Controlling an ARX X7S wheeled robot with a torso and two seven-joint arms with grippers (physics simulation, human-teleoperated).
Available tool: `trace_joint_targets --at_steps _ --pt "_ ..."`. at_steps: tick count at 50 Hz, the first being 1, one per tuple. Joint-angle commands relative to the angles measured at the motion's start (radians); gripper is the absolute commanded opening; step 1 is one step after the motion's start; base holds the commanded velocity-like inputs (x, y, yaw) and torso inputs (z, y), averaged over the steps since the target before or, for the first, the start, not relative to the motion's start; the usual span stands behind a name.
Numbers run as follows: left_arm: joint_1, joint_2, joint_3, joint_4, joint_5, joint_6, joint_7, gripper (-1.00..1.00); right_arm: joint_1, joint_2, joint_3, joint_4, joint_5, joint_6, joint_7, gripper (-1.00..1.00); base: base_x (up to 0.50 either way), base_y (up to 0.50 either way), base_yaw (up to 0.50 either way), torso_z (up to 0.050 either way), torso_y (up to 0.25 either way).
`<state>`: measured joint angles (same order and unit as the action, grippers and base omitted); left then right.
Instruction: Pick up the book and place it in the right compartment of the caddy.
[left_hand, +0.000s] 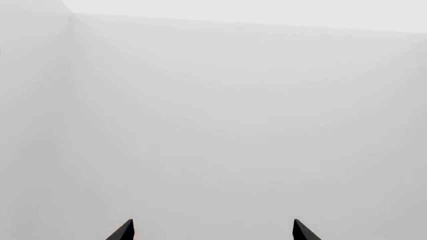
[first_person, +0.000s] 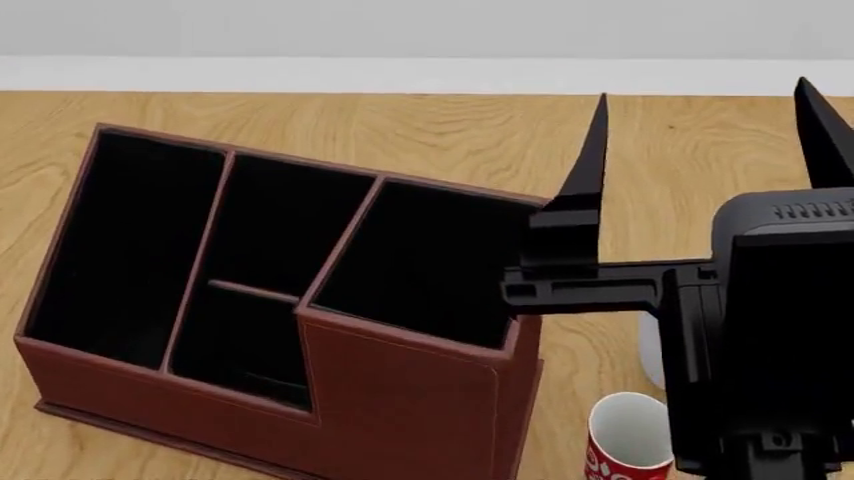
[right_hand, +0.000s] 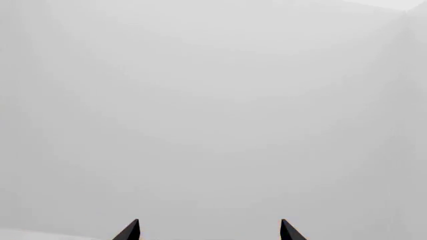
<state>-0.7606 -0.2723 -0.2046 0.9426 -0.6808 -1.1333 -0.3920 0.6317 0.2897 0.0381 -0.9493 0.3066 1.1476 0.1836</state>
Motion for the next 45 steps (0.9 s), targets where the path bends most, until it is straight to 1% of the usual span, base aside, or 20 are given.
trace_joint_targets --at_steps 1,3,6,7,8,11,12,15,17,18,19,22,25,27,28,31,35,36,42,45 --pt "-0.012 -0.009 -0.008 0.0 -0.017 -0.002 -0.01 1.0 0.081 0.006 0.034 -0.01 0.069 0.102 -0.04 1.0 0.0 0.0 0.0 0.0 0.0" --pt "-0.017 -0.011 -0.013 0.003 -0.025 -0.007 -0.013 1.0 0.128 -0.009 0.094 -0.01 0.124 0.168 -0.08 1.0 0.0 0.0 0.0 0.0 0.0" --pt "-0.034 -0.015 -0.03 0.009 -0.046 -0.023 -0.018 1.0 0.331 0.036 0.173 0.002 0.244 0.383 -0.191 1.0 0.0 0.0 0.0 0.0 0.0" --pt "-0.037 -0.016 -0.032 0.01 -0.05 -0.025 -0.019 1.0 0.37 0.058 0.169 0.009 0.262 0.409 -0.205 1.0 0.0 0.0 0.0 0.0 0.0" --pt "-0.039 -0.018 -0.037 0.011 -0.055 -0.027 -0.02 1.0 0.43 0.115 0.16 0.062 0.343 0.422 -0.205 1.0 0.0 0.0 0.0 0.0 0.0" --pt "-0.036 -0.019 -0.05 0.015 -0.064 -0.024 -0.023 1.0 0.612 0.287 0.096 0.246 0.623 0.422 -0.117 1.0 0.0 0.0 0.0 0.0 0.0" --pt "-0.031 -0.019 -0.052 0.016 -0.064 -0.018 -0.021 1.0 0.671 0.347 0.042 0.303 0.674 0.421 -0.112 1.0 0.0 0.0 0.0 0.0 0.0" --pt "-0.02 -0.02 -0.06 0.015 -0.067 -0.007 -0.021 1.0 0.803 0.434 -0.067 0.415 0.747 0.416 -0.155 1.0 0.0 0.0 0.0 0.0 0.0" --pt "-0.02 -0.023 -0.063 0.011 -0.068 -0.003 -0.021 1.0 0.889 0.459 -0.136 0.478 0.775 0.416 -0.197 1.0 0.0 0.0 0.0 0.0 0.0" --pt "-0.022 -0.024 -0.062 0.009 -0.069 -0.001 -0.021 1.0 0.937 0.482 -0.204 0.495 0.787 0.412 -0.256 1.0 0.0 0.0 0.0 0.0 0.0" --pt "-0.025 -0.025 -0.062 0.007 -0.07 0.0 -0.021 1.0 0.976 0.481 -0.259 0.521 0.766 0.4 -0.281 1.0 0.0 0.0 0.0 0.0 0.0" --pt "-0.027 -0.025 -0.053 -0.001 -0.069 0.01 -0.019 1.0 1.103 0.517 -0.523 0.586 0.658 0.343 -0.45 1.0 0.0 0.0 0.0 0.0 0.0" --pt "-0.032 -0.02 -0.047 -0.006 -0.071 0.015 -0.022 1.0 1.233 0.564 -0.791 0.616 0.566 0.272 -0.706 1.0 0.0 0.0 0.0 0.0 0.0" --pt "-0.032 -0.018 -0.049 -0.002 -0.074 0.016 -0.027 1.0 1.287 0.573 -0.884 0.618 0.534 0.263 -0.796 1.0 0.0 0.0 0.0 0.0 0.0" --pt "-0.026 -0.016 -0.049 -0.003 -0.071 0.024 -0.026 1.0 1.328 0.58 -0.962 0.602 0.503 0.233 -0.875 1.0 0.0 0.0 0.0 0.0 0.0" --pt "-0.007 -0.016 -0.037 -0.013 -0.056 0.046 -0.021 1.0 1.413 0.557 -1.041 0.646 0.508 0.252 -1.013 1.0 0.0 0.0 0.0 0.0 0.0" --pt "-0.01 -0.018 -0.036 -0.016 -0.061 0.047 -0.024 1.0 1.499 0.551 -1.217 0.679 0.439 0.223 -1.178 1.0 0.0 0.0 0.0 0.0 0.0" --pt "-0.011 -0.019 -0.037 -0.015 -0.063 0.046 -0.025 1.0 1.528 0.555 -1.285 0.681 0.404 0.206 -1.229 1.0 0.0 0.0 0.0 0.0 0.0" --pt "-0.01 -0.021 -0.021 -0.028 -0.055 0.06 -0.023 1.0 1.597 0.55 -1.449 0.713 0.307 0.111 -1.387 1.0 0.0 0.0 0.0 0.0 0.0" --pt "-0.013 -0.021 -0.012 -0.036 -0.051 0.072 -0.02 1.0 1.61 0.539 -1.47 0.718 0.301 0.096 -1.425 1.0 0.0 0.0 0.0 0.0 0.0"
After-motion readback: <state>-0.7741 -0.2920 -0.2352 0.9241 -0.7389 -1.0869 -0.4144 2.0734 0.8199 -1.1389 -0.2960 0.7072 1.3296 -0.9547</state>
